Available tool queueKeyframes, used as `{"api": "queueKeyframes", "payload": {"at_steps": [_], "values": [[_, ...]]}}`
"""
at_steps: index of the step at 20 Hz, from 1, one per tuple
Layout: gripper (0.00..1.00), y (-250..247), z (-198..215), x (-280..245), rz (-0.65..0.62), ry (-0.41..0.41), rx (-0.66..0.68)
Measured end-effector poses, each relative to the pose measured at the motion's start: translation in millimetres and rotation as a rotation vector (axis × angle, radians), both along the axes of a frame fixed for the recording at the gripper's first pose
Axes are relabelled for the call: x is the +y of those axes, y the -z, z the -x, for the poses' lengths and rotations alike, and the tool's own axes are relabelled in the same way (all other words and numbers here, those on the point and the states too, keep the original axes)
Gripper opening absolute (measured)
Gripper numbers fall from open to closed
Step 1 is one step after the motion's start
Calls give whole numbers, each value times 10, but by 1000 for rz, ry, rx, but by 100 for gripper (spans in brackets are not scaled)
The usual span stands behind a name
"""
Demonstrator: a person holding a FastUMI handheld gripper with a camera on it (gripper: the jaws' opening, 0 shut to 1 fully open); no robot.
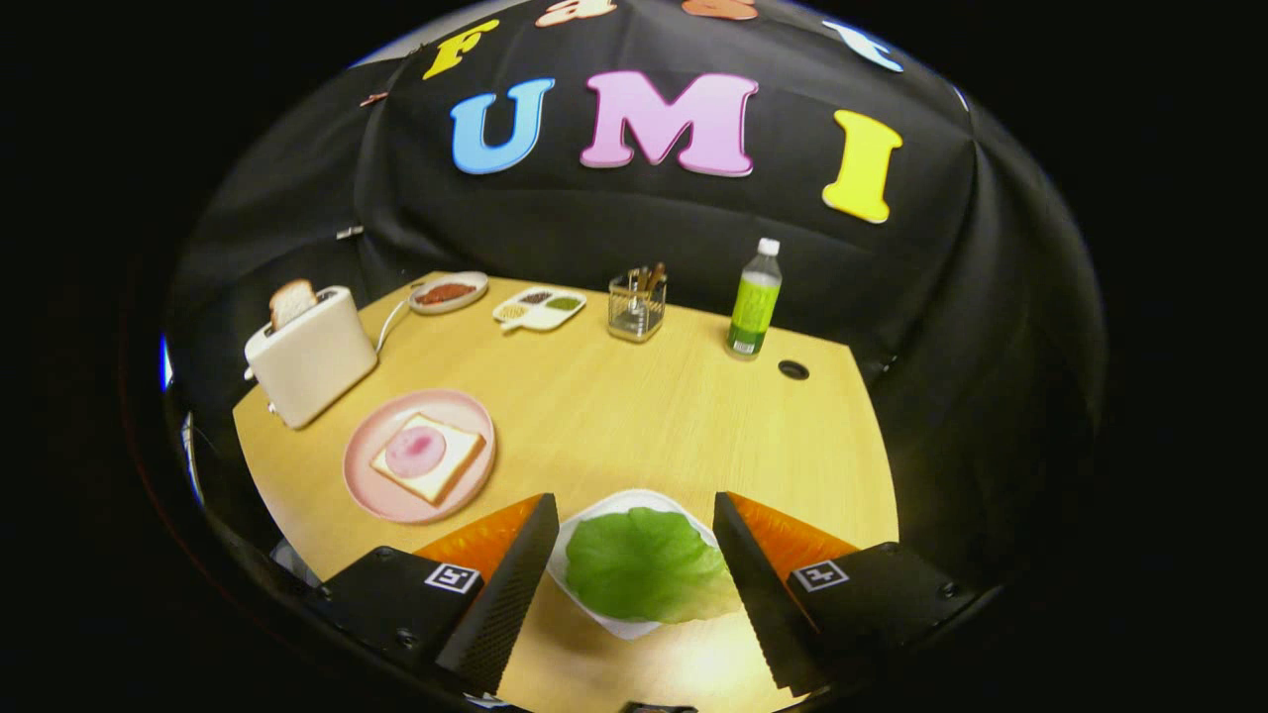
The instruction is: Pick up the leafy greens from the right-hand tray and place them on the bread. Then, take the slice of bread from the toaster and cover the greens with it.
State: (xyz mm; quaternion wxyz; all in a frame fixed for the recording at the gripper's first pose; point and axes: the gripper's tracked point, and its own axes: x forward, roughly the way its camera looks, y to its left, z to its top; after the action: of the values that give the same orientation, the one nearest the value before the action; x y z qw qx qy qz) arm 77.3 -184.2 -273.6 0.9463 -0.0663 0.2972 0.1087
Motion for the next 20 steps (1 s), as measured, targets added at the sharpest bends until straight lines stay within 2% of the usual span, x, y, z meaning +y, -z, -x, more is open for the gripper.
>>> {"api": "queueKeyframes", "payload": {"at_steps": [7, 13, 16, 20], "values": [[98, 811, -13, -99, 46, -65, 156], [98, 1113, -53, -128, 58, -74, 238], [92, 1163, -36, -85, 42, -101, 262], [71, 1167, -25, -40, 33, -91, 286]]}}
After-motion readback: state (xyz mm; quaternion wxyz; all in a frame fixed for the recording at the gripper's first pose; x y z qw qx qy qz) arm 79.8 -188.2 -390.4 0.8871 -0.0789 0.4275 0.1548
